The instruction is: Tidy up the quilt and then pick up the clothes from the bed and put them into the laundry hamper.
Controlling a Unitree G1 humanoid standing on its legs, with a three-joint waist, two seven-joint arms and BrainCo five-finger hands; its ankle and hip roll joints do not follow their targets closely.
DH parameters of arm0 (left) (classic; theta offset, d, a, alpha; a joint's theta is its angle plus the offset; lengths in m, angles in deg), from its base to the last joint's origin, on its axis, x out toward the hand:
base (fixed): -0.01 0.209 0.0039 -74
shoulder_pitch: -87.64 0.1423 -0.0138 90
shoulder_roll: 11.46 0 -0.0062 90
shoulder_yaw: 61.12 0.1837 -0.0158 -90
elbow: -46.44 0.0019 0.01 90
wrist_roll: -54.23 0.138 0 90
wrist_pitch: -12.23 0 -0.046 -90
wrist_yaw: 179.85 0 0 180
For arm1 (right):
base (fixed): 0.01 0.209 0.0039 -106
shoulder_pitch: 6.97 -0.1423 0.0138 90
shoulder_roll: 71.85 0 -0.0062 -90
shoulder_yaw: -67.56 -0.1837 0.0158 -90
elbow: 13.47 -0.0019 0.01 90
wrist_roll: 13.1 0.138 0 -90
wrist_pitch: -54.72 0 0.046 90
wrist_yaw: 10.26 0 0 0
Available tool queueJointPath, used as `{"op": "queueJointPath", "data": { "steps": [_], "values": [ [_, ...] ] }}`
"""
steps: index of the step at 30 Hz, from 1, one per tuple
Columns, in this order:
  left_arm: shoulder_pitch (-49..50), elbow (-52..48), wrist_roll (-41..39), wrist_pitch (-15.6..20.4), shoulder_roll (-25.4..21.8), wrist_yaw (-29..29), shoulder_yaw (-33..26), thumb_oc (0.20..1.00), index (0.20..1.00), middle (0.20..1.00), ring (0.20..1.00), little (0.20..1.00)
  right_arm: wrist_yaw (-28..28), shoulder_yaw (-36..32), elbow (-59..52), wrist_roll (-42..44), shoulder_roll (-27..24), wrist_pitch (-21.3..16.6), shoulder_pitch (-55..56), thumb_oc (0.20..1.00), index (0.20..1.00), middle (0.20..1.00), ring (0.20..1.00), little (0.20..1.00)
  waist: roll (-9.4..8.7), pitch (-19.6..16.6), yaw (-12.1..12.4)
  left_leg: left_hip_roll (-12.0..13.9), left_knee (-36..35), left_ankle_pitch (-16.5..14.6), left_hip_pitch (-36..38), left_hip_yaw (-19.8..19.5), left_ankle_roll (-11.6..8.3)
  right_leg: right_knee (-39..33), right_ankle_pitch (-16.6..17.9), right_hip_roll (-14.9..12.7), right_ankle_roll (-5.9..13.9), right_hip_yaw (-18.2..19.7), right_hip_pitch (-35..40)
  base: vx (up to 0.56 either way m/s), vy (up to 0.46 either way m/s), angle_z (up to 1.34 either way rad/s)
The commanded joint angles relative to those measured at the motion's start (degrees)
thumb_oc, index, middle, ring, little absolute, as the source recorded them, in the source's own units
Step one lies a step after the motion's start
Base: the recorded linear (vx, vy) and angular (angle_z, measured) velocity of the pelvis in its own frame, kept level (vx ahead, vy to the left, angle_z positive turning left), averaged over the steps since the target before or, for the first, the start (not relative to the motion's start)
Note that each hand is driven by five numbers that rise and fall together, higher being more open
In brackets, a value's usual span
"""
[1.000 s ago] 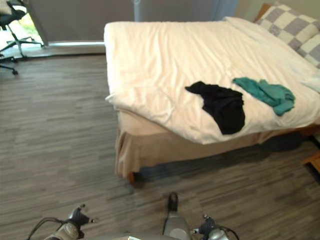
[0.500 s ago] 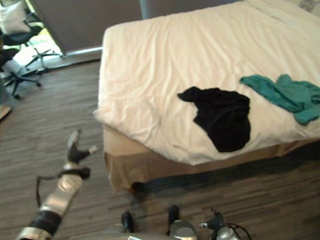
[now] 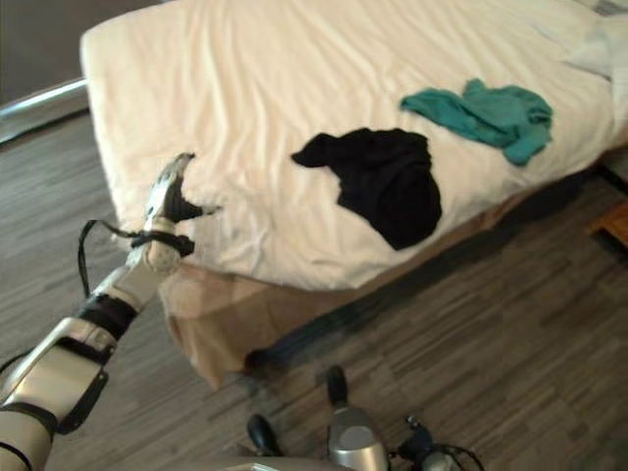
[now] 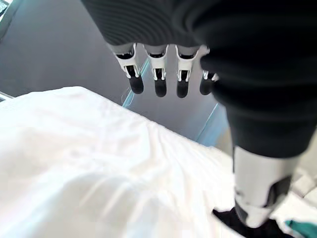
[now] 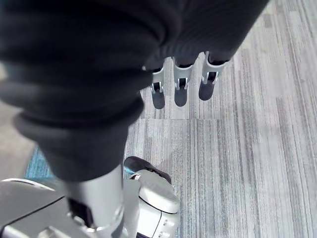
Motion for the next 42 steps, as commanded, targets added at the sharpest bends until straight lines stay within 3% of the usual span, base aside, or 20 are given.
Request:
{"op": "queueJointPath", "data": {
  "steps": [1, 2, 3, 9, 10, 11, 12, 13, 14, 15, 19, 20, 21, 24, 26, 28, 33, 38, 39, 42],
  "values": [
    [-5.55, 4.95, 1.56, -0.58, -0.47, 0.41, -1.13, 0.674, 0.674, 0.674, 0.674, 0.674, -1.41, 2.77, 0.77, -0.55, 0.09, -0.24, -1.12, 1.000, 1.000, 1.000, 1.000, 1.000, -3.90, 0.89, 0.18, 1.80, -0.06, -1.80, 2.43, -2.30, -3.38, 1.06, -6.22, -5.74, 8.47, -0.24, 2.51, -0.06, 0.003, -0.27],
    [-6.08, 6.64, 2.27, -0.77, -0.15, 0.67, -0.30, 0.238, 0.238, 0.238, 0.238, 0.238, -1.51, 2.93, 0.86, -0.31, 0.00, -0.22, -1.50, 1.000, 1.000, 1.000, 1.000, 1.000, -4.01, 1.22, 0.14, 1.80, -0.06, -1.67, 1.98, -2.32, -3.37, 1.29, -6.14, -5.75, 8.50, -0.18, 1.97, -0.04, 0.010, -0.13],
    [-5.10, 11.00, 4.00, -1.51, 1.29, 2.25, 0.90, 0.200, 0.200, 0.200, 0.200, 0.200, -1.74, 2.97, 1.52, 0.02, 0.11, -0.23, -2.21, 1.000, 1.000, 1.000, 1.000, 1.000, -4.16, 1.61, 0.07, 1.87, -0.06, -1.57, 1.54, -2.26, -3.33, 1.57, -6.15, -5.84, 8.51, -0.19, 1.33, -0.04, 0.010, -0.10],
    [2.19, 17.67, 5.79, -2.33, 2.38, 4.82, -0.71, 0.200, 0.200, 0.200, 0.200, 0.200, -1.83, 2.09, 0.81, 0.94, -0.24, -0.49, -2.68, 1.000, 1.000, 1.000, 1.000, 1.000, -4.31, 1.75, 0.67, 2.09, -0.06, -1.84, 2.21, -2.06, -3.28, 2.14, -6.75, -5.96, 8.21, -0.19, 1.91, 0.01, 0.005, 0.02],
    [4.37, 17.80, 5.98, -2.24, 2.22, 5.25, -1.45, 0.200, 0.200, 0.200, 0.200, 0.200, -1.69, 2.07, -1.14, 0.91, -0.67, -0.60, -2.89, 1.000, 1.000, 1.000, 1.000, 1.000, -4.29, 1.74, 0.89, 2.08, -0.06, -1.90, 2.48, -2.09, -3.30, 2.18, -6.89, -6.00, 8.11, -0.25, 2.22, 0.04, 0.045, 0.01],
    [10.20, 17.30, 6.28, -1.99, 1.14, 6.00, -3.71, 0.200, 0.200, 0.200, 0.200, 0.200, -1.18, 1.31, -11.04, 0.85, -2.98, -1.40, -2.91, 1.000, 1.000, 1.000, 1.000, 1.000, -4.27, 1.70, 1.30, 2.02, -0.06, -2.06, 3.05, -2.22, -3.34, 2.30, -7.08, -6.11, 8.08, -0.30, 2.75, 0.03, 0.038, 0.00],
    [10.21, 17.30, 6.28, -2.00, 1.14, 6.00, -3.71, 0.200, 0.200, 0.200, 0.200, 0.200, -1.18, 1.31, -11.04, 0.85, -2.98, -1.40, -2.91, 1.000, 1.000, 1.000, 1.000, 1.000, -4.27, 1.70, 1.29, 2.02, -0.06, -2.06, 3.05, -2.22, -3.34, 2.30, -7.08, -6.11, 8.08, -0.31, 2.76, 0.03, 0.045, -0.06],
    [13.30, 16.59, 6.09, -2.05, 0.49, 6.19, -5.42, 0.335, 0.335, 0.335, 0.335, 0.335, -0.48, 0.53, -17.66, 1.31, -4.58, -2.09, -2.08, 1.000, 1.000, 1.000, 1.000, 1.000, -4.22, 1.66, 1.60, 1.92, -0.06, -2.22, 3.43, -2.41, -3.35, 2.32, -7.23, -6.18, 8.07, -0.35, 3.25, 0.02, 0.034, -0.03],
    [16.04, 15.96, 5.87, -2.07, 0.06, 6.37, -6.98, 0.592, 0.592, 0.592, 0.592, 0.592, 0.33, 0.00, -24.39, 1.55, -6.01, -2.86, -1.24, 1.000, 1.000, 1.000, 1.000, 1.000, -4.24, 1.67, 1.85, 1.86, -0.06, -2.34, 3.73, -2.54, -3.33, 2.43, -7.35, -6.24, 8.07, -0.38, 3.54, 0.03, 0.044, -0.02],
    [19.43, 15.70, 5.58, -2.13, 0.02, 6.38, -8.76, 1.000, 1.000, 1.000, 1.000, 1.000, 1.03, -0.60, -30.83, 2.30, -7.55, -3.79, -0.34, 1.000, 1.000, 1.000, 1.000, 1.000, -4.20, 1.40, 2.21, 1.83, -0.06, -2.33, 3.92, -2.67, -3.31, 2.48, -7.39, -6.28, 8.01, -0.44, 3.84, 0.03, 0.036, 0.06],
    [31.62, 17.57, 2.45, -1.40, 2.13, 6.82, -14.76, 1.000, 1.000, 1.000, 1.000, 1.000, 2.78, -1.11, -46.43, 3.84, -11.36, -7.94, -2.05, 1.000, 1.000, 1.000, 1.000, 1.000, -4.17, 0.58, 4.30, 1.66, -0.06, -2.78, 5.26, -3.53, -3.05, 2.88, -8.08, -6.60, 7.93, -1.53, 5.59, 0.05, 0.026, 0.13],
    [34.64, 18.60, -0.70, -1.16, 3.33, 6.89, -17.19, 1.000, 1.000, 1.000, 1.000, 1.000, 3.29, -0.47, -49.56, 3.99, -11.91, -8.76, -3.74, 0.652, 0.652, 0.652, 0.652, 0.652, -4.21, 0.44, 5.25, 1.59, -0.06, -2.98, 5.75, -3.94, -2.96, 3.04, -8.36, -6.79, 7.92, -2.05, 6.28, 0.02, -0.005, 0.25],
    [36.79, 19.32, -3.34, -1.05, 4.12, 7.38, -19.22, 1.000, 1.000, 1.000, 1.000, 1.000, 4.16, -0.10, -52.32, 4.58, -12.23, -9.04, -4.73, 0.200, 0.200, 0.200, 0.200, 0.200, -4.30, 0.08, 5.91, 1.64, -0.06, -2.89, 5.76, -4.31, -2.95, 3.00, -8.35, -6.82, 7.78, -2.35, 6.57, 0.05, -0.006, 0.20],
    [43.74, 22.03, -11.13, -0.97, 7.44, 8.78, -25.01, 1.000, 1.000, 1.000, 1.000, 1.000, 6.37, 5.50, -56.15, 5.75, -11.61, -9.48, -14.88, 0.200, 0.200, 0.200, 0.200, 0.200, -4.61, -0.58, 10.09, 1.85, -0.06, -2.81, 5.77, -6.41, -2.86, 2.96, -8.95, -7.12, 7.53, -4.55, 8.19, 0.04, -0.015, 0.23],
    [44.94, 22.46, -12.34, -1.13, 8.28, 8.94, -25.29, 1.000, 1.000, 1.000, 1.000, 1.000, 6.04, 7.60, -55.19, 4.99, -10.68, -9.19, -19.40, 0.200, 0.200, 0.200, 0.200, 0.200, -4.64, -0.52, 11.36, 1.85, -0.06, -2.73, 5.51, -7.11, -2.80, 2.96, -9.00, -7.15, 7.45, -5.12, 8.36, -0.01, -0.029, 0.33],
    [46.34, 23.73, -13.55, -1.05, 9.78, 8.88, -24.21, 1.000, 1.000, 1.000, 1.000, 1.000, 4.84, 12.23, -51.75, 4.82, -6.00, -7.92, -32.49, 0.200, 0.200, 0.200, 0.200, 0.200, -4.76, 0.38, 14.29, 1.89, -0.06, -2.00, 3.68, -9.12, -2.77, 2.91, -8.87, -7.23, 7.21, -6.61, 7.80, -0.09, -0.044, 0.65],
    [44.23, 22.80, -14.11, -0.32, 9.85, 8.75, -18.40, 1.000, 1.000, 1.000, 1.000, 1.000, 2.35, 16.62, -37.72, 6.01, -0.45, -5.90, -55.70, 0.200, 0.200, 0.200, 0.200, 0.200, -3.81, 4.29, 20.17, 2.07, -0.06, 0.79, -3.71, -13.71, -3.40, 3.14, -7.87, -7.78, 6.88, -9.84, 3.55, -0.16, -0.037, 0.75],
    [41.21, 20.69, -14.84, 0.49, 9.86, 8.79, -14.36, 1.000, 1.000, 1.000, 1.000, 1.000, 1.62, 17.47, -28.72, 7.49, 4.68, -5.26, -61.56, 0.200, 0.200, 0.200, 0.200, 0.200, -3.44, 6.02, 21.89, 2.39, -0.06, 1.85, -7.42, -15.81, -3.89, 2.73, -7.27, -7.66, 6.90, -12.06, 1.45, -0.09, -0.006, 0.39],
    [37.40, 18.02, -14.63, 1.22, 11.35, 8.71, -8.99, 1.000, 1.000, 1.000, 1.000, 1.000, 0.99, 18.42, -18.98, 7.57, 10.20, -4.23, -61.54, 0.200, 0.200, 0.200, 0.200, 0.200, -3.04, 7.66, 23.12, 2.83, -0.06, 2.64, -10.03, -17.20, -4.46, 2.47, -6.99, -7.57, 6.99, -13.59, 0.17, -0.10, -0.022, 0.18],
    [33.91, 16.20, -14.32, 1.16, 13.29, 8.72, -4.83, 1.000, 1.000, 1.000, 1.000, 1.000, 2.25, 21.70, -14.14, 5.39, 14.72, -3.26, -56.65, 0.200, 0.200, 0.200, 0.200, 0.200, -2.55, 8.51, 23.52, 2.97, -0.06, 3.02, -11.76, -18.35, -4.70, 2.42, -6.99, -7.77, 6.99, -14.93, -0.29, -0.07, -0.007, 0.28]
  ]
}}
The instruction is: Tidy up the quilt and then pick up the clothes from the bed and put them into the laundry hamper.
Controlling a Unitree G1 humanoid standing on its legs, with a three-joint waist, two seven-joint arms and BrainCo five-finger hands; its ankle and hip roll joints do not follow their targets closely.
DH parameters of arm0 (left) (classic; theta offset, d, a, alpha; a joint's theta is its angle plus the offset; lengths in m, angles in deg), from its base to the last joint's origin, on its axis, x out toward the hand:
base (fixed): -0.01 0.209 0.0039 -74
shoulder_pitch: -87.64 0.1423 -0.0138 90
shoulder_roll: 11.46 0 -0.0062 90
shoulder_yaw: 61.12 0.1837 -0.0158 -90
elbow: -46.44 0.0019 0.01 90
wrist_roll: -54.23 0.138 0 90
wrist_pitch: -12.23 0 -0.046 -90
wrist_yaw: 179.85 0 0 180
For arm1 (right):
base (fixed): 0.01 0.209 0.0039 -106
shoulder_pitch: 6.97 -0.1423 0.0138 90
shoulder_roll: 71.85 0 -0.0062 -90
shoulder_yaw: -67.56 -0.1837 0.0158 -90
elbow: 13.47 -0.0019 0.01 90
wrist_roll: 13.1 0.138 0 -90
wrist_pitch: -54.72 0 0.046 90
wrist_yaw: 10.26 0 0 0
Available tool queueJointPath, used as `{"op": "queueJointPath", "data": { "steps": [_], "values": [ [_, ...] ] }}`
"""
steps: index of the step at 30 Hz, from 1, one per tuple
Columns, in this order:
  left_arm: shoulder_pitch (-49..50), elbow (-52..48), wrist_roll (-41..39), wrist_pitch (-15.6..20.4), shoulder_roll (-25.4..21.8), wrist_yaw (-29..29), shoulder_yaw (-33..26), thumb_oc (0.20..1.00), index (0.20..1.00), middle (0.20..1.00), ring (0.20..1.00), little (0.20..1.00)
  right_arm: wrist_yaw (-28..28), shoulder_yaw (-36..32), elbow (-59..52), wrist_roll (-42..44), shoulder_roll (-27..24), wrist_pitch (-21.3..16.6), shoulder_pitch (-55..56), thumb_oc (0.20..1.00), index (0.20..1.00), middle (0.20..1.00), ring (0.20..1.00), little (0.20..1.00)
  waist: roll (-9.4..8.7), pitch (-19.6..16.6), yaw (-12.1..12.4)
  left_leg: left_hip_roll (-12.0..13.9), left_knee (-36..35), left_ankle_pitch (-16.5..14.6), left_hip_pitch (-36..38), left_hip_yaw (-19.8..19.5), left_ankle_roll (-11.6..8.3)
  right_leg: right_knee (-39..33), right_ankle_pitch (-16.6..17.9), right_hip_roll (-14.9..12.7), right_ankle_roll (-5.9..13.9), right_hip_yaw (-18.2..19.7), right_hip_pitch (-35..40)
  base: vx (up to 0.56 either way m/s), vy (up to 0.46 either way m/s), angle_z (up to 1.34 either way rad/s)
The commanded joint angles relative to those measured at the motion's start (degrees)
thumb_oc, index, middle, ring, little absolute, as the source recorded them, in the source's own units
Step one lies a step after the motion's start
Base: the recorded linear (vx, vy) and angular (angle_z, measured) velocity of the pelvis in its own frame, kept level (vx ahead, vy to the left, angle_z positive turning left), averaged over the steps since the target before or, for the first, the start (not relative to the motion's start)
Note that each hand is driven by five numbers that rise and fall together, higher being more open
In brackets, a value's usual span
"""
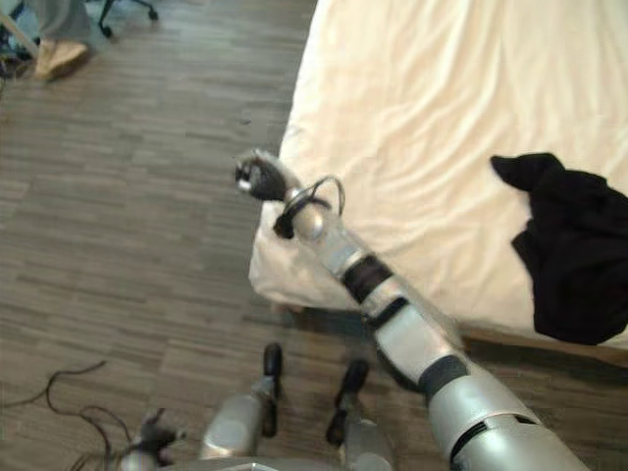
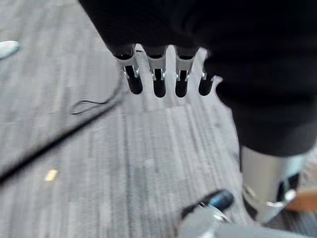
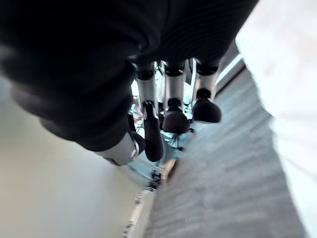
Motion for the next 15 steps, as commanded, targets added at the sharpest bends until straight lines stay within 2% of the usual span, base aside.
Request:
{"op": "queueJointPath", "data": {
  "steps": [1, 2, 5, 7, 9, 10, 11, 13, 14, 15],
  "values": [
    [-5.76, 1.03, -0.51, 0.53, -0.23, -0.46, 3.13, 1.000, 1.000, 1.000, 1.000, 1.000, 0.53, 3.25, 1.37, -0.27, 3.11, -0.89, 0.95, 0.200, 0.200, 0.200, 0.200, 0.200, -1.06, 4.46, 0.51, 4.32, -0.26, -2.19, 1.90, -0.03, -5.10, -0.99, -5.79, -4.36, 7.21, 1.60, 4.27, -0.04, -0.006, 0.42],
    [-7.16, 0.28, -0.36, 0.54, 0.49, -0.85, 4.82, 1.000, 1.000, 1.000, 1.000, 1.000, 3.03, 6.51, 1.88, -1.66, 6.03, -0.23, 6.40, 0.200, 0.200, 0.200, 0.200, 0.200, -1.04, 4.77, 0.39, 4.24, -0.26, -2.23, 1.48, -0.63, -5.09, -0.83, -5.99, -4.53, 7.12, 1.09, 4.42, -0.01, 0.001, 0.26],
    [-7.64, -0.77, -0.17, 0.79, 0.93, -1.05, 5.27, 1.000, 1.000, 1.000, 1.000, 1.000, 5.01, 9.28, 3.79, -2.15, 7.87, 0.17, 12.53, 0.200, 0.200, 0.200, 0.200, 0.200, -1.15, 5.02, 0.11, 4.10, -0.26, -2.46, 2.02, -0.79, -5.02, -0.67, -6.30, -4.67, 7.05, 0.91, 5.03, 0.00, 0.015, 0.12],
    [-7.57, -0.81, 0.19, 1.09, 1.28, -0.82, 5.57, 1.000, 1.000, 1.000, 1.000, 1.000, 5.97, 10.45, 5.47, -2.31, 8.44, 0.11, 16.89, 0.200, 0.200, 0.200, 0.200, 0.200, -1.19, 4.91, -0.31, 3.86, -0.26, -2.64, 2.44, -0.70, -4.91, -0.67, -6.40, -4.86, 7.02, 0.96, 5.51, 0.00, 0.047, 0.05],
    [-7.02, -0.62, 0.60, 1.09, 1.13, -0.75, 5.03, 1.000, 1.000, 1.000, 1.000, 1.000, 7.31, 12.02, 2.81, -1.87, 6.91, -0.35, 21.23, 0.200, 0.200, 0.200, 0.200, 0.200, -1.46, 4.48, -1.04, 3.65, -0.26, -2.81, 2.89, -0.35, -4.71, -0.70, -6.35, -5.00, 7.04, 1.37, 5.70, 0.00, 0.059, 0.07],
    [-6.70, -0.31, 0.93, 1.01, 0.80, -0.76, 4.57, 1.000, 1.000, 1.000, 1.000, 1.000, 8.51, 13.22, -1.46, -1.27, 5.58, -1.03, 22.25, 0.200, 0.200, 0.200, 0.200, 0.200, -1.81, 4.44, -1.45, 3.67, -0.26, -3.13, 3.50, 0.02, -4.70, -0.59, -6.54, -5.04, 7.09, 1.66, 6.00, 0.03, 0.084, 0.00],
    [-5.62, 0.22, 1.78, 0.56, -0.06, -0.80, 3.29, 1.000, 1.000, 1.000, 1.000, 1.000, 11.40, 14.97, -14.59, 2.91, 1.32, -2.99, 22.91, 0.200, 0.200, 0.200, 0.200, 0.200, -2.91, 4.10, -2.58, 3.78, -0.26, -3.60, 4.51, 0.96, -4.67, -0.58, -6.64, -4.96, 7.07, 2.59, 6.27, 0.05, 0.076, -0.16],
    [-4.50, 1.00, 2.26, 0.19, -0.98, -1.17, 1.25, 1.000, 1.000, 1.000, 1.000, 1.000, 13.59, 14.11, -31.95, 9.34, -5.53, -5.14, 22.05, 0.200, 0.200, 0.200, 0.200, 0.200, -3.92, 3.81, -3.94, 3.98, -0.26, -3.95, 5.50, 2.23, -4.57, -0.42, -6.66, -4.84, 7.13, 3.67, 6.14, 0.04, 0.064, -0.46],
    [-3.74, 1.46, 2.62, 0.14, -1.48, -1.43, 0.35, 1.000, 1.000, 1.000, 1.000, 1.000, 14.01, 11.69, -40.20, 12.73, -9.29, -6.83, 21.47, 0.200, 0.200, 0.200, 0.200, 0.200, -4.38, 3.60, -4.65, 4.05, -0.26, -4.20, 6.02, 2.97, -4.55, -0.27, -6.71, -4.76, 7.18, 4.32, 6.00, 0.04, 0.055, -0.63],
    [-3.04, 1.95, 3.66, -0.05, -1.57, -1.83, -0.67, 1.000, 1.000, 1.000, 1.000, 1.000, 12.82, 5.40, -49.65, 17.48, -13.78, -9.23, 21.40, 0.200, 0.200, 0.200, 0.200, 0.200, -4.73, 3.35, -6.05, 4.31, -0.26, -4.75, 7.09, 4.38, -4.63, 0.23, -7.20, -4.64, 7.35, 5.28, 5.72, 0.03, 0.036, -0.59]
  ]
}}
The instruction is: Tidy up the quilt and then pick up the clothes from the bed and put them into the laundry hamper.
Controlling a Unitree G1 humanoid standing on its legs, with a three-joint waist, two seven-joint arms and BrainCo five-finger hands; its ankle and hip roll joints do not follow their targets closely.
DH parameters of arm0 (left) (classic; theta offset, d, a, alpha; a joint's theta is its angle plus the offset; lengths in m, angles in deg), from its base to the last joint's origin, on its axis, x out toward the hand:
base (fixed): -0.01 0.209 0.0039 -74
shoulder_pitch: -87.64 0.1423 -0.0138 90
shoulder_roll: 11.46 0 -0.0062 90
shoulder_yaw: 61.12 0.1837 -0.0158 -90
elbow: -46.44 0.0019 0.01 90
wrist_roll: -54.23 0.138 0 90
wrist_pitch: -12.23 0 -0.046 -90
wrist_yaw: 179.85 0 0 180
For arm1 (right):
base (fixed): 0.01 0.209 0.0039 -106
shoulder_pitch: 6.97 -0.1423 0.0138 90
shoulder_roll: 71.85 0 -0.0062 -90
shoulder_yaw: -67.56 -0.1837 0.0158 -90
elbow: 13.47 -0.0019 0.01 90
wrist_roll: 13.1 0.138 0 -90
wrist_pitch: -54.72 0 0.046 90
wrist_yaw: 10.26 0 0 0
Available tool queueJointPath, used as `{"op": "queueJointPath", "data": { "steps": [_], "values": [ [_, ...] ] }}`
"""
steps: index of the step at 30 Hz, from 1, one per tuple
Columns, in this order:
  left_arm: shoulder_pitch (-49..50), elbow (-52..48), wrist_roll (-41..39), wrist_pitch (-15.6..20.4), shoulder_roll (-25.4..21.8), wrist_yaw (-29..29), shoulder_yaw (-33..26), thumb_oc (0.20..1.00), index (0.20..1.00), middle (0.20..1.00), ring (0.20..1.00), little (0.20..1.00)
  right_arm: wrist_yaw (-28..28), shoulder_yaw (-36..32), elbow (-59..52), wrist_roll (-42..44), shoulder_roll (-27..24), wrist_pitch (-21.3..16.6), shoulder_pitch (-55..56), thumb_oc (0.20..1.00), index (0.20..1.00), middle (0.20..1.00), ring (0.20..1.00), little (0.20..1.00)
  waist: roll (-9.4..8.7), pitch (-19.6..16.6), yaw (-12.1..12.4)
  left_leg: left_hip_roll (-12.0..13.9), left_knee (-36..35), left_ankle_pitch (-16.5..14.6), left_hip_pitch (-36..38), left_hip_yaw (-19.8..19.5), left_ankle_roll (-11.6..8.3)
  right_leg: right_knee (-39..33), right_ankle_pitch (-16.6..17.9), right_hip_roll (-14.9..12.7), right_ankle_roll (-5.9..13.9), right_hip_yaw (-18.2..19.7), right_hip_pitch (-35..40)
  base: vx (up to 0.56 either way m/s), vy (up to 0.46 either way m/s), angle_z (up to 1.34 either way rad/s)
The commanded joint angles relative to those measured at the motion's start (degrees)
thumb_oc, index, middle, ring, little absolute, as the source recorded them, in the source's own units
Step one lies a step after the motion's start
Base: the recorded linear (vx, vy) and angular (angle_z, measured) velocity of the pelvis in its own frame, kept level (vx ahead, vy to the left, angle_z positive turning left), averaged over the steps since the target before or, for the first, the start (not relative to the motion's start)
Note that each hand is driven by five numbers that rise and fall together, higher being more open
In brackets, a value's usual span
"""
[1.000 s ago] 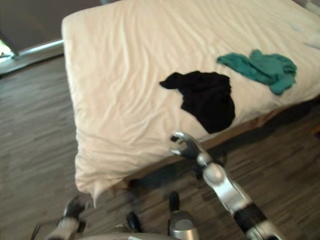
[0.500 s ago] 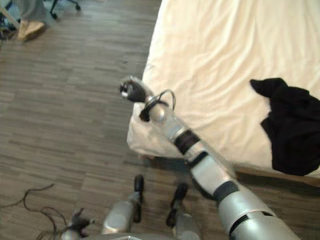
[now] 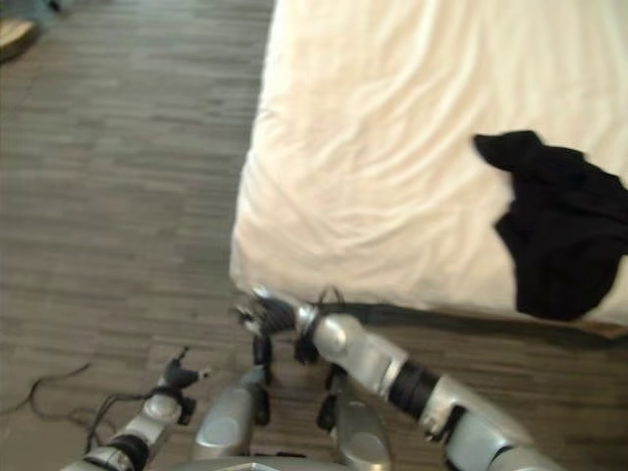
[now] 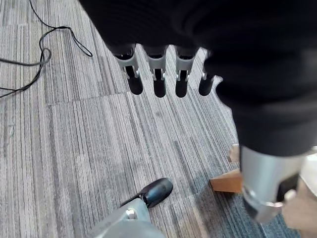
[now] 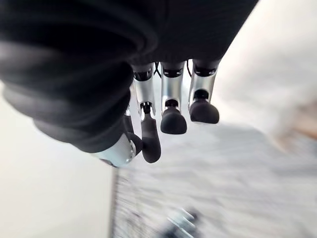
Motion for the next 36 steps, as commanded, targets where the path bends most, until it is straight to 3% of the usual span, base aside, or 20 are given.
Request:
{"op": "queueJointPath", "data": {
  "steps": [1, 7, 12, 13, 16, 19, 21, 22, 23, 24, 26, 27, 28, 29, 30, 31, 32, 33, 34, 36],
  "values": [
    [0.22, 2.63, 3.48, -0.12, -1.21, -1.46, 3.42, 1.000, 1.000, 1.000, 1.000, 1.000, -2.41, -9.72, 1.16, 10.19, 5.46, -9.18, -6.20, 0.200, 0.200, 0.200, 0.200, 0.200, -2.41, -0.37, 0.31, 3.74, -0.24, -3.44, 0.87, 2.19, -3.67, 3.47, -7.28, -5.51, 7.21, 3.72, -1.08, 0.01, 0.024, -0.41],
    [-1.28, -2.51, 2.88, 0.62, -0.74, -1.68, 5.48, 1.000, 1.000, 1.000, 1.000, 1.000, -14.22, -19.59, 20.77, 5.56, 5.04, -6.70, -11.56, 0.200, 0.200, 0.200, 0.200, 0.200, -0.85, 3.10, -0.34, 4.21, 8.88, -6.51, -2.77, 3.51, -2.84, 12.29, -9.90, -6.95, 6.38, 5.67, -6.39, -0.09, 0.024, -0.46],
    [-4.20, -5.75, 7.58, 0.99, -2.29, -2.27, 9.07, 1.000, 1.000, 1.000, 1.000, 1.000, -16.14, -26.98, 47.81, 8.21, 7.43, -2.52, -2.87, 0.200, 0.200, 0.200, 0.200, 0.200, 0.35, 3.09, -1.53, 3.59, 15.19, -10.73, -4.34, 1.95, -1.96, 17.94, -11.97, -8.99, 6.44, 6.31, -7.42, 0.01, 0.056, 0.23],
    [-5.01, -6.37, 11.82, 0.81, -2.65, -2.94, 10.82, 1.000, 1.000, 1.000, 1.000, 1.000, -15.90, -30.16, 60.16, 5.71, 8.44, -0.46, 3.44, 0.200, 0.200, 0.200, 0.200, 0.200, 0.55, 2.81, -2.46, 2.91, 15.61, -12.40, -3.11, 2.04, -1.26, 19.05, -12.49, -9.65, 7.02, 6.79, -6.67, 0.07, 0.121, 0.08],
    [-5.07, -7.15, 14.29, 0.64, -2.79, -2.82, 12.24, 1.000, 1.000, 1.000, 1.000, 1.000, -15.30, -33.57, 66.76, 5.83, 8.97, 0.75, 9.82, 0.200, 0.200, 0.200, 0.200, 0.200, 0.37, 1.99, -3.73, 1.85, 15.12, -13.28, -1.40, 2.42, -0.47, 20.19, -12.42, -10.28, 7.68, 6.90, -6.14, 0.11, 0.096, 0.01],
    [-4.83, -7.25, 16.06, -0.04, -3.06, -2.05, 11.40, 1.000, 1.000, 1.000, 1.000, 1.000, -13.73, -39.13, 72.24, 4.07, 9.74, 2.21, 23.38, 0.200, 0.200, 0.200, 0.200, 0.200, -1.13, 1.00, -7.71, 0.91, 12.64, -14.07, 4.00, 6.12, 0.21, 22.72, -11.13, -10.94, 9.33, 7.50, -6.40, 0.15, 0.108, 0.04],
    [-4.49, -6.80, 16.15, -0.38, -3.20, -2.04, 10.85, 1.000, 1.000, 1.000, 1.000, 1.000, -13.76, -39.89, 72.96, 2.88, 9.87, 2.55, 25.45, 0.200, 0.200, 0.200, 0.200, 0.200, -1.43, 0.67, -7.98, 1.34, 11.70, -13.94, 5.12, 7.83, 0.18, 23.29, -10.18, -11.43, 9.53, 5.64, -6.93, 0.13, 0.024, -0.55],
    [-3.58, -4.40, 16.70, -1.32, -3.19, -2.32, 9.62, 1.000, 1.000, 1.000, 1.000, 1.000, -14.65, -41.42, 74.57, 0.32, 9.68, 2.89, 28.34, 0.200, 0.200, 0.200, 0.200, 0.200, -1.53, -0.42, -8.63, 2.24, 9.58, -14.92, 8.54, 11.58, -0.30, 25.53, -9.98, -13.88, 10.17, -3.04, -6.62, 0.13, -0.010, -0.98],
    [-3.52, -4.34, 16.72, -1.28, -3.13, -2.35, 9.65, 1.000, 1.000, 1.000, 1.000, 1.000, -14.66, -41.43, 74.51, 0.27, 9.66, 2.90, 28.46, 0.319, 0.319, 0.319, 0.319, 0.319, -1.51, -0.41, -8.68, 2.21, 9.47, -14.93, 8.70, 11.53, -0.31, 25.65, -10.09, -13.94, 10.23, -3.08, -6.52, 0.20, -0.031, -1.68],
    [-2.68, -2.18, 16.64, -2.38, -2.60, -2.65, 8.28, 1.000, 1.000, 1.000, 1.000, 1.000, -16.36, -42.16, 75.21, -1.23, 9.84, 3.10, 30.02, 1.000, 1.000, 1.000, 1.000, 1.000, -1.35, -2.11, -8.84, 3.35, 8.43, -14.03, 10.15, 15.95, -0.37, 25.97, -10.60, -15.11, 8.24, -12.98, -5.61, 0.08, -0.026, -1.81],
    [-2.18, -1.40, 17.07, -2.37, -2.28, -2.73, 8.08, 1.000, 1.000, 1.000, 1.000, 1.000, -17.04, -42.32, 75.33, -1.37, 9.99, 3.12, 30.56, 1.000, 1.000, 1.000, 1.000, 1.000, -1.34, -3.13, -9.07, 3.82, 8.01, -13.62, 10.90, 17.90, -0.54, 24.76, -11.12, -14.29, 7.28, -14.24, -5.11, 0.16, -0.112, -1.97],
    [-1.42, 0.41, 17.60, -2.37, -1.57, -2.61, 7.82, 1.000, 1.000, 1.000, 1.000, 1.000, -17.36, -42.17, 76.02, -1.53, 10.72, 3.11, 31.04, 1.000, 1.000, 1.000, 1.000, 1.000, -1.53, -4.86, -10.59, 4.52, 8.10, -13.28, 12.23, 19.81, -0.91, 22.03, -11.91, -11.41, 6.55, -11.47, -4.42, 0.19, -0.154, -1.63],
    [-1.37, 0.52, 17.64, -2.30, -1.52, -2.66, 7.76, 1.000, 1.000, 1.000, 1.000, 1.000, -17.38, -42.06, 76.01, -1.52, 10.70, 3.12, 31.09, 1.000, 1.000, 1.000, 1.000, 1.000, -1.48, -4.93, -10.32, 4.64, 8.00, -13.22, 12.41, 20.18, -1.05, 21.82, -11.86, -11.11, 6.44, -11.18, -4.45, 0.35, -0.238, -1.78],
    [-1.19, 2.02, 18.59, -2.02, -0.45, -1.89, 8.09, 1.000, 1.000, 1.000, 1.000, 1.000, -17.39, -41.20, 76.44, -2.13, 11.16, 3.14, 30.97, 1.000, 1.000, 1.000, 1.000, 1.000, -1.20, -6.40, -11.93, 6.65, 11.18, -10.95, 13.97, 22.06, -2.86, 18.06, -13.75, -7.03, 5.08, -7.11, -3.11, 0.22, -0.155, -1.11],
    [-1.19, 2.14, 18.62, -1.95, -0.38, -1.92, 8.04, 1.000, 1.000, 1.000, 1.000, 1.000, -17.39, -41.14, 76.45, -2.13, 11.12, 3.13, 30.99, 1.000, 1.000, 1.000, 1.000, 1.000, -1.05, -6.33, -11.64, 7.14, 11.44, -10.86, 14.14, 22.36, -3.30, 17.52, -13.68, -6.42, 4.79, -6.92, -2.82, 0.47, -0.454, -1.61],
    [-1.51, 2.32, 20.14, -2.26, 0.04, -1.61, 9.23, 1.000, 1.000, 1.000, 1.000, 1.000, -17.21, -39.48, 76.15, -2.29, 11.54, 3.24, 30.33, 1.000, 1.000, 1.000, 1.000, 1.000, -1.55, -6.76, -11.36, 13.20, 25.58, -1.18, 13.17, 20.47, -6.69, 11.60, -15.46, 0.41, 1.53, -2.09, 1.62, 0.26, -0.341, -1.46],
    [-1.52, 2.30, 20.15, -2.28, -0.01, -1.60, 9.23, 1.000, 1.000, 1.000, 1.000, 1.000, -17.22, -39.49, 76.11, -2.29, 11.58, 3.27, 30.34, 1.000, 1.000, 1.000, 1.000, 1.000, -1.42, -6.74, -11.22, 13.66, 26.00, -1.15, 13.02, 20.43, -6.98, 11.26, -15.33, 0.84, 1.29, -2.04, 1.74, 0.35, -0.443, -1.79],
    [-1.82, 1.76, 21.11, -2.80, -0.18, -2.10, 9.90, 1.000, 1.000, 1.000, 1.000, 1.000, -17.21, -38.06, 74.59, -2.64, 11.41, 3.16, 29.90, 1.000, 1.000, 1.000, 1.000, 1.000, -2.38, -6.25, -10.21, 15.42, 33.12, 2.35, 10.27, 16.41, -7.03, 9.55, -15.85, 2.74, -0.12, 0.52, 3.39, 0.19, -0.230, -1.52],
    [-1.95, 1.60, 20.97, -3.09, -0.14, -2.38, 10.02, 1.000, 1.000, 1.000, 1.000, 1.000, -17.30, -36.84, 73.36, -2.74, 11.20, 3.16, 29.12, 1.000, 1.000, 1.000, 1.000, 1.000, -3.62, -6.09, -8.88, 13.64, 38.28, 1.32, 7.25, 11.81, -5.04, 8.59, -15.69, 3.51, -1.15, 3.02, 4.34, 0.27, -0.230, -1.53],
    [-4.30, 1.47, 18.16, -2.84, 1.51, -4.29, 9.33, 1.000, 1.000, 1.000, 1.000, 1.000, -18.10, -32.61, 73.30, -5.30, 11.86, 3.79, 25.98, 1.000, 1.000, 1.000, 1.000, 1.000, -6.49, -5.50, -5.04, -0.14, 42.47, -7.73, -5.16, -1.90, 0.29, 6.25, -14.11, 3.65, -0.09, 12.54, 6.08, 0.30, -0.014, -2.23]
  ]
}}
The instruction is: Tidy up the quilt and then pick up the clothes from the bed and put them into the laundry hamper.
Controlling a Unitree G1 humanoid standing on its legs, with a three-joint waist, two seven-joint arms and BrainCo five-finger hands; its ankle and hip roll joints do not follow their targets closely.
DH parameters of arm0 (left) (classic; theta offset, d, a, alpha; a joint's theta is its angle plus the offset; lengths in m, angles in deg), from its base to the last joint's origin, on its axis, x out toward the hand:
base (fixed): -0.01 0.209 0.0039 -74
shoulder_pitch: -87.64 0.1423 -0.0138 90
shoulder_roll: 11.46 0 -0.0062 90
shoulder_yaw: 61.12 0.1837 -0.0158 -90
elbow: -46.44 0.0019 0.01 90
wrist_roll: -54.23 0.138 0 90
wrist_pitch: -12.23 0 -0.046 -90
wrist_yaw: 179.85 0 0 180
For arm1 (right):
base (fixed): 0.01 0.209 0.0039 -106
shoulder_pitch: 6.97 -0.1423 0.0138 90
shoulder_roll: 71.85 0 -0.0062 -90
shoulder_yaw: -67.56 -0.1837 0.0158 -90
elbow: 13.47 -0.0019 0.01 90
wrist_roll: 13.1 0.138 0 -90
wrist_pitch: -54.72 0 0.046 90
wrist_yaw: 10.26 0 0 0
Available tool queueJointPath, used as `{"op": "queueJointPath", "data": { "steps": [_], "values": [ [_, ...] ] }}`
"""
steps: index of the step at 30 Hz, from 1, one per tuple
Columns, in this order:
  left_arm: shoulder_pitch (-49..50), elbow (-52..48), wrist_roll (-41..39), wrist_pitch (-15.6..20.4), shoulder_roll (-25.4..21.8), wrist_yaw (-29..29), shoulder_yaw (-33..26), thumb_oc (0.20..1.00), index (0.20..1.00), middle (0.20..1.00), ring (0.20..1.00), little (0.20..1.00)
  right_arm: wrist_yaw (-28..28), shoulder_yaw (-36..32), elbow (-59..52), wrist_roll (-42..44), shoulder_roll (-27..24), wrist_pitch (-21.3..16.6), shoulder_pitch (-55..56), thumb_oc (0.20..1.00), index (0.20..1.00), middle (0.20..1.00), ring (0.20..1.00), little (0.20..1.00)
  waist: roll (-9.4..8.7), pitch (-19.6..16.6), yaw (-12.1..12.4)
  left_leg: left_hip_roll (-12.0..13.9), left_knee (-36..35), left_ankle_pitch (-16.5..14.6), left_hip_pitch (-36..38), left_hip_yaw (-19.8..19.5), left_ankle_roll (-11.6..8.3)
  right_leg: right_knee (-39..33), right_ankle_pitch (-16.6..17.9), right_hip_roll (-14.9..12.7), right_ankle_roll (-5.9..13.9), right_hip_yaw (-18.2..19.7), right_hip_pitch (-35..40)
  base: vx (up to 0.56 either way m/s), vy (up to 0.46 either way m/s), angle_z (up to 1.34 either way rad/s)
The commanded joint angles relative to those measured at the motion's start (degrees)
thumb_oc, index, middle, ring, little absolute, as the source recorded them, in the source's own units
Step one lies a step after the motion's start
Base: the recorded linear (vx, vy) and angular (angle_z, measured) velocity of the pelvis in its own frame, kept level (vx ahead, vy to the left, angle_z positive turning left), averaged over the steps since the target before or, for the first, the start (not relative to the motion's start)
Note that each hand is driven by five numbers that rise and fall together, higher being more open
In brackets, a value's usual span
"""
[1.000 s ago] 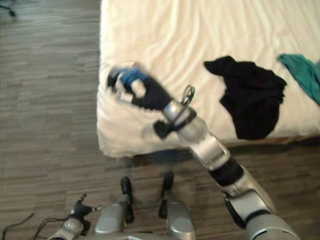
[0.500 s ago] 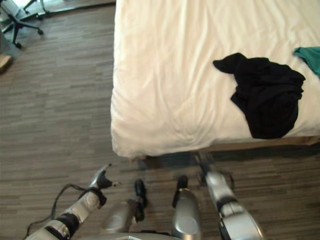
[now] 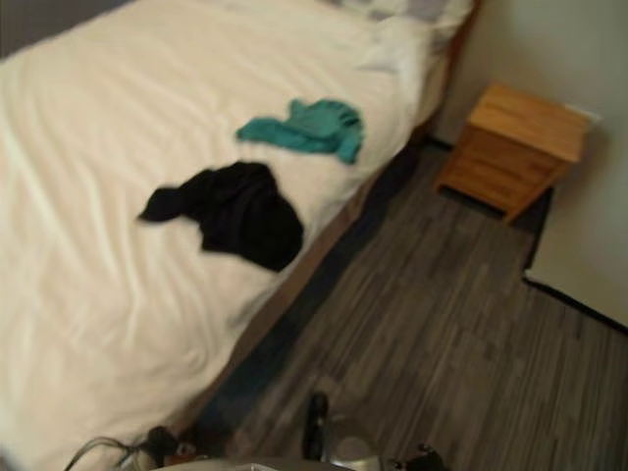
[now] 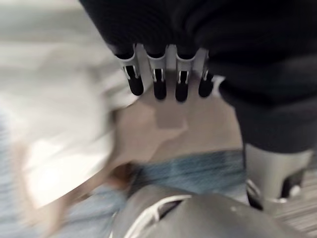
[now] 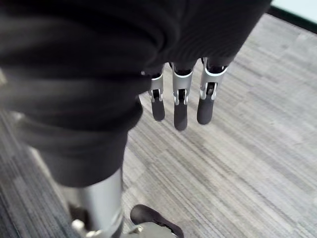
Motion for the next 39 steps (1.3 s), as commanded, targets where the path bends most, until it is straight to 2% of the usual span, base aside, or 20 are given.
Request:
{"op": "queueJointPath", "data": {
  "steps": [1, 4, 5, 6, 10, 11, 12, 13, 15, 18, 19, 21, 23, 24, 25, 28, 32, 35, 36, 39],
  "values": [
    [-8.75, -3.31, -0.49, 1.60, 1.77, -2.75, 1.41, 1.000, 1.000, 1.000, 1.000, 1.000, -1.77, 3.09, 1.16, -4.87, 0.21, 0.09, -5.69, 1.000, 1.000, 1.000, 1.000, 1.000, -5.00, 5.36, 3.74, -10.86, -11.64, -5.70, -5.39, -2.84, 4.58, -5.15, -6.99, -3.68, 10.43, 8.35, 6.92, 0.34, 0.085, -3.03],
    [-10.11, -3.05, -0.77, 1.80, 2.95, -3.02, 1.77, 1.000, 1.000, 1.000, 1.000, 1.000, -1.75, 3.73, 0.58, -5.09, 0.09, 0.19, -6.27, 1.000, 1.000, 1.000, 1.000, 1.000, -4.80, 4.95, 3.91, -8.82, -21.62, -5.86, -4.99, -2.41, 4.83, -6.76, -7.75, -4.51, 11.47, 10.73, 9.04, 0.37, 0.165, -1.59],
    [-10.01, -3.28, -0.56, 2.23, 3.43, -2.85, 1.93, 1.000, 1.000, 1.000, 1.000, 1.000, -1.83, 4.36, 0.48, -5.88, -0.06, 0.02, -6.65, 1.000, 1.000, 1.000, 1.000, 1.000, -3.27, 3.91, 4.73, -10.35, -37.55, -3.61, -3.59, -4.07, 4.05, -7.53, -8.51, -4.24, 12.71, 13.49, 11.07, 0.49, 0.298, -0.62],
    [-10.20, -3.26, -0.24, 2.22, 3.63, -2.93, 2.19, 1.000, 1.000, 1.000, 1.000, 1.000, -1.85, 4.05, 0.43, -6.03, -0.14, -0.04, -6.30, 1.000, 1.000, 1.000, 1.000, 1.000, -2.67, 3.37, 4.80, -9.60, -42.04, -0.97, -3.68, -3.65, 3.17, -7.93, -9.19, -4.33, 13.06, 13.93, 11.94, 0.50, 0.299, -1.00],
    [-9.64, -2.93, 1.20, 1.73, 3.58, -1.67, 2.75, 1.000, 1.000, 1.000, 1.000, 1.000, -1.31, 2.54, 0.70, -5.82, -0.01, 0.01, -4.57, 1.000, 1.000, 1.000, 1.000, 1.000, -2.37, 1.89, 4.57, -10.33, -45.91, -0.25, -2.72, -2.70, 3.95, -3.13, -12.84, -4.58, 13.35, 15.55, 14.62, 0.54, 0.200, -1.10],
    [-9.45, -2.87, 2.54, 1.19, 3.21, -0.63, 3.30, 1.000, 1.000, 1.000, 1.000, 1.000, -1.32, 1.07, 2.52, -5.89, 0.18, 0.44, -3.90, 1.000, 1.000, 1.000, 1.000, 1.000, -2.83, 1.51, 4.18, -12.74, -44.00, -2.53, -1.18, -1.41, 5.93, 9.26, -9.69, -5.76, 16.47, 15.16, 11.52, 0.54, 0.206, -0.44],
    [-9.45, -2.87, 2.54, 1.18, 3.21, -0.63, 3.31, 1.000, 1.000, 1.000, 1.000, 1.000, -1.32, 1.07, 2.52, -5.89, 0.18, 0.44, -3.90, 1.000, 1.000, 1.000, 1.000, 1.000, -2.81, 1.45, 4.21, -12.71, -43.99, -2.53, -1.24, -1.39, 5.92, 9.27, -9.67, -5.73, 16.46, 15.19, 11.45, 0.65, 0.240, -0.56],
    [-9.97, -3.52, 3.29, 0.78, 2.47, -0.55, 4.19, 1.000, 1.000, 1.000, 1.000, 1.000, -1.47, 0.07, 2.94, -5.85, 0.20, 0.90, -3.90, 1.000, 1.000, 1.000, 1.000, 1.000, -2.19, 3.64, 2.61, -13.71, -44.30, -4.29, 2.95, -0.24, 7.42, 25.55, -1.86, -7.30, 20.14, 15.06, 4.52, 0.41, 0.147, -0.38],
    [-10.22, -3.58, 3.36, 0.80, 1.84, -0.54, 4.27, 1.000, 1.000, 1.000, 1.000, 1.000, -1.23, -0.76, 2.76, -4.99, 0.44, 0.66, -4.01, 1.000, 1.000, 1.000, 1.000, 1.000, -0.23, 4.62, 1.32, -13.23, -46.12, -4.85, 6.69, 0.18, 8.00, 32.26, 0.02, -6.43, 20.09, 14.03, -1.47, 0.52, 0.171, -0.34],
    [-10.38, -3.26, 3.72, 0.92, 1.23, -0.11, 4.12, 1.000, 1.000, 1.000, 1.000, 1.000, -0.83, -1.25, 2.72, -3.66, 0.56, 0.64, -3.80, 1.000, 1.000, 1.000, 1.000, 1.000, 0.78, 5.16, -0.47, -14.24, -48.34, -5.90, 10.57, -0.37, 7.83, 27.65, -3.22, -5.18, 18.25, 11.75, -4.76, 0.43, 0.058, 0.19],
    [-10.40, -2.60, 5.20, 0.99, 0.60, 0.33, 4.38, 1.000, 1.000, 1.000, 1.000, 1.000, -0.78, -1.40, 2.57, -2.50, 0.49, 0.34, -3.34, 1.000, 1.000, 1.000, 1.000, 1.000, 0.96, 5.17, -2.20, -15.61, -49.11, -8.09, 13.85, -0.83, 7.47, 15.98, -5.23, -3.61, 17.51, 9.86, -6.38, 0.74, -0.002, 0.17],
    [-10.31, -1.54, 6.89, 0.99, -0.11, 0.99, 4.54, 1.000, 1.000, 1.000, 1.000, 1.000, -0.82, -1.74, 2.56, -1.95, 0.53, 0.34, -3.00, 1.000, 1.000, 1.000, 1.000, 1.000, 1.19, 4.41, -3.17, -16.04, -49.69, -10.24, 16.57, -0.18, 6.38, 2.75, -3.33, -4.23, 17.35, 6.59, -7.20, 0.67, -0.045, 0.31],
    [-10.08, -0.70, 7.29, 0.85, -0.48, 1.22, 3.99, 1.000, 1.000, 1.000, 1.000, 1.000, -0.74, -2.00, 2.58, -1.97, 0.59, 0.50, -3.09, 1.000, 1.000, 1.000, 1.000, 1.000, 1.35, 4.09, -3.36, -16.02, -49.79, -11.30, 18.25, 0.94, 5.60, -1.36, -1.83, -5.28, 17.68, 2.96, -7.80, 0.47, -0.042, 0.11],
    [-9.58, 0.13, 6.41, 1.28, -0.91, 1.56, 2.68, 1.000, 1.000, 1.000, 1.000, 1.000, -0.89, -2.42, 3.09, -1.83, 0.80, 0.54, -2.98, 1.000, 1.000, 1.000, 1.000, 1.000, 1.84, 3.45, -3.24, -16.01, -46.48, -11.29, 19.34, 1.72, 4.47, -3.92, -1.47, -5.97, 16.99, -2.24, -7.49, 0.52, -0.085, 0.03],
    [-9.03, 0.51, 5.83, 1.20, -0.74, 1.18, 2.12, 1.000, 1.000, 1.000, 1.000, 1.000, -1.03, -2.46, 3.32, -1.43, 0.92, 0.28, -2.68, 1.000, 1.000, 1.000, 1.000, 1.000, 2.18, 3.22, -3.93, -15.23, -41.34, -10.08, 19.06, 1.34, 3.46, -4.07, -0.88, -5.43, 15.58, -2.08, -5.86, 0.71, -0.159, 0.04],
    [-7.73, 0.76, 3.65, 0.77, -1.17, 1.23, 0.17, 1.000, 1.000, 1.000, 1.000, 1.000, -0.99, -2.69, 4.43, -2.06, 0.41, 0.60, -1.50, 1.000, 1.000, 1.000, 1.000, 1.000, 0.50, 4.52, -2.55, -11.61, -9.95, 2.58, 8.73, -0.83, -0.92, -5.52, -1.57, -4.87, 11.04, -2.02, 1.01, 0.41, -0.195, 0.15],
    [-7.77, -0.07, 0.89, 1.14, -1.26, 0.06, -0.58, 1.000, 1.000, 1.000, 1.000, 1.000, -1.10, -1.46, 5.22, -3.38, -0.27, 1.30, -3.01, 1.000, 1.000, 1.000, 1.000, 1.000, -2.75, 6.62, 1.48, -11.52, 4.07, 0.70, -3.22, -2.70, 0.96, -8.40, -2.50, -5.52, 9.74, 1.09, 6.95, 0.44, -0.062, -0.52],
    [-7.35, -0.89, -1.19, 1.71, -0.19, -0.52, -2.18, 1.000, 1.000, 1.000, 1.000, 1.000, -0.04, 1.34, 5.93, -6.13, 0.12, 1.73, -4.02, 1.000, 1.000, 1.000, 1.000, 1.000, -2.38, 5.57, 5.13, -10.58, -13.43, -1.54, -4.59, -1.93, 2.26, -10.75, -4.76, -6.00, 11.54, 4.19, 11.76, 0.55, 0.193, -1.44],
    [-6.96, -1.00, -1.22, 1.84, 0.60, -0.80, -2.40, 1.000, 1.000, 1.000, 1.000, 1.000, 0.08, 2.12, 6.45, -7.37, 0.03, 1.63, -4.47, 1.000, 1.000, 1.000, 1.000, 1.000, -1.24, 4.10, 6.07, -10.73, -34.24, -1.70, -3.10, -0.15, 2.92, -11.34, -6.47, -6.37, 13.08, 4.08, 13.90, 0.70, 0.326, -1.00],
    [-6.12, -0.59, -0.48, 1.38, 1.66, -0.05, -2.80, 1.000, 1.000, 1.000, 1.000, 1.000, 0.05, 1.21, 7.55, -7.84, 0.30, 1.76, -3.81, 1.000, 1.000, 1.000, 1.000, 1.000, 0.02, 1.95, 5.28, -10.28, -45.87, 0.53, -0.33, 13.66, 3.25, -8.74, -10.22, -5.58, 13.74, 0.87, 16.23, 0.56, 0.182, 0.25]
  ]
}}
